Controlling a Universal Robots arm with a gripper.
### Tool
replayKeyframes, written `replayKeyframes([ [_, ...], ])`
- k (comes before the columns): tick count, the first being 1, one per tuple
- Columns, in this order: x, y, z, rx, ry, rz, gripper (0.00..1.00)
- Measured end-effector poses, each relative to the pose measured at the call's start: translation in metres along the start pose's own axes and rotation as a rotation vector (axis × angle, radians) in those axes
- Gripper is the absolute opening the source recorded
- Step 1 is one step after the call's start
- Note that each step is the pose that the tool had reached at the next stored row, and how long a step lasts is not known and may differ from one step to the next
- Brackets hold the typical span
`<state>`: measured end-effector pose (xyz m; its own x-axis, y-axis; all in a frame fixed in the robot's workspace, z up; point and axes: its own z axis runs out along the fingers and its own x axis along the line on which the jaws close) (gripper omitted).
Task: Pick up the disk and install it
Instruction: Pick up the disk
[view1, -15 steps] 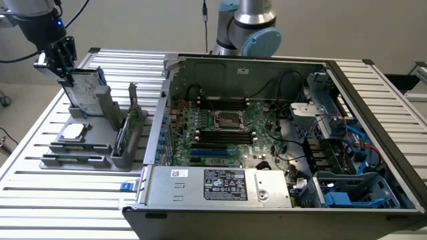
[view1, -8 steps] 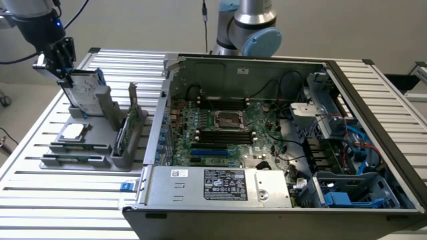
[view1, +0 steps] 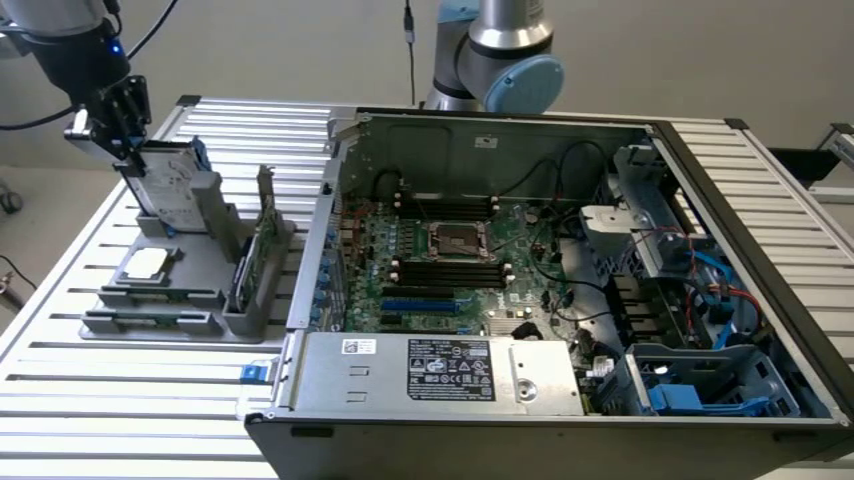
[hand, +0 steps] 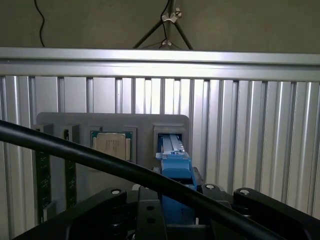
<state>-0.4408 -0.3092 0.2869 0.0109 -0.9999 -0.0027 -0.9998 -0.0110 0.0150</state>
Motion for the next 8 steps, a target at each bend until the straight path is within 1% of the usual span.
replayKeyframes([
  [8,0.0,0.0,-0.0001,0.0001,0.0,0.0,0.33],
])
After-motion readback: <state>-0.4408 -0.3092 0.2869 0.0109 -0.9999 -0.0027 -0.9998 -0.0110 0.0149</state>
